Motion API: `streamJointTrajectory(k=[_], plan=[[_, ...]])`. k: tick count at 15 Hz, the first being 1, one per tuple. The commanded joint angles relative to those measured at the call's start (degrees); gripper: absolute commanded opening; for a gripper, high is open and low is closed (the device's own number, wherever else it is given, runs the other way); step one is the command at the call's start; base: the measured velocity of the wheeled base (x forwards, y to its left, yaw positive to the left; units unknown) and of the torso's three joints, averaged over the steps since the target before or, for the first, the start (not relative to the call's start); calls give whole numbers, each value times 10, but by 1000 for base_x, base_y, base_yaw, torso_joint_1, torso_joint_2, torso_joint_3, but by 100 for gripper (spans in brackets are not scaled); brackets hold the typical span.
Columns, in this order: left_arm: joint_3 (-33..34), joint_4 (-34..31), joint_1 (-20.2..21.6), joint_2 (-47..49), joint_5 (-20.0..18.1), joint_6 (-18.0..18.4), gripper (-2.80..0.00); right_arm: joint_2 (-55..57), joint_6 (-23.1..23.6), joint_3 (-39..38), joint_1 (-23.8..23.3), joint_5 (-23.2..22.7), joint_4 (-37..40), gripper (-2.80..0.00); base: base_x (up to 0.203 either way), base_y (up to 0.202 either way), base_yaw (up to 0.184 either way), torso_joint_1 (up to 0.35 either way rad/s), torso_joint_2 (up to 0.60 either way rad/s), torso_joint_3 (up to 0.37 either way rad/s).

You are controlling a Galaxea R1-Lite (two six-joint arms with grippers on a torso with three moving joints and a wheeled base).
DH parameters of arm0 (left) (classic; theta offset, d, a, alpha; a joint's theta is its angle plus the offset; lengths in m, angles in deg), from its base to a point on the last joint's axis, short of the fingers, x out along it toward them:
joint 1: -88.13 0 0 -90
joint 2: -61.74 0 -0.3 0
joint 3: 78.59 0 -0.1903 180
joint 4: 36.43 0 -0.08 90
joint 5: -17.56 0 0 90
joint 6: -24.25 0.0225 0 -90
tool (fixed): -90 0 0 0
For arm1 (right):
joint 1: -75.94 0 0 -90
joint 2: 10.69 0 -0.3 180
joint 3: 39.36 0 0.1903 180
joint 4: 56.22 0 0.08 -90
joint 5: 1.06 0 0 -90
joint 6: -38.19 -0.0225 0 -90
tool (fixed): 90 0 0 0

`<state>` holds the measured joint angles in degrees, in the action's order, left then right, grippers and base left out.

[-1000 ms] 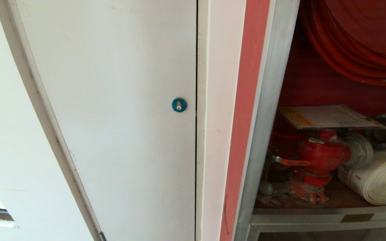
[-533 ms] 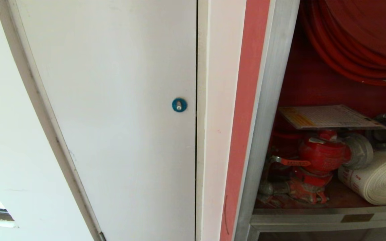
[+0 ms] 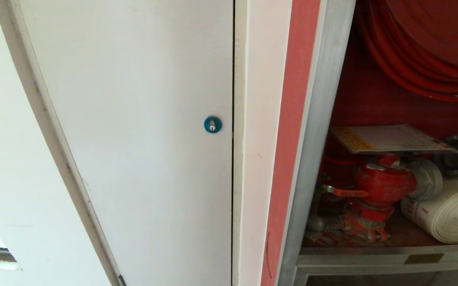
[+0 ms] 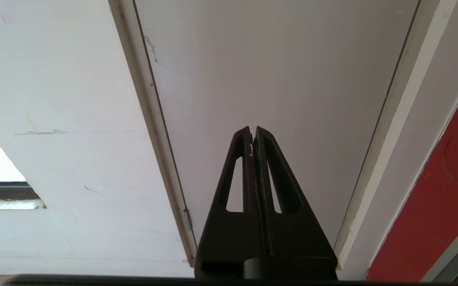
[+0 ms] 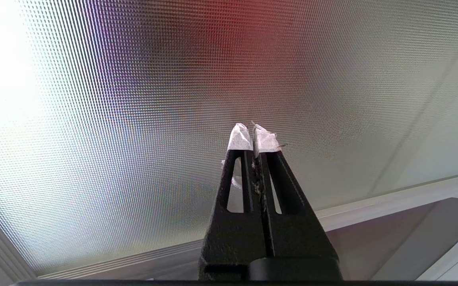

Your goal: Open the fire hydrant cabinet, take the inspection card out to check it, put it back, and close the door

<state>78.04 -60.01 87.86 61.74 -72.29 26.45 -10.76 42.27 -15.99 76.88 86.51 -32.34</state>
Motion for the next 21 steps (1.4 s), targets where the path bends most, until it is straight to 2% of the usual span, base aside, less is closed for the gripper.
streamJointTrajectory(k=[1, 7, 21], plan=[[0, 1, 0, 1, 0, 0, -280, 1, 1, -1, 0, 0, 0, -280, 0, 0, 0, 0, 0, 0], [0, 1, 0, 0, 0, -3, -280, 1, 1, -1, 0, 0, 0, -280, -15, 0, 0, 3, 1, 0], [0, 1, 0, 1, 0, -3, -280, 1, 1, -1, 0, 0, 0, -280, -195, 0, 0, 1, 1, 3]])
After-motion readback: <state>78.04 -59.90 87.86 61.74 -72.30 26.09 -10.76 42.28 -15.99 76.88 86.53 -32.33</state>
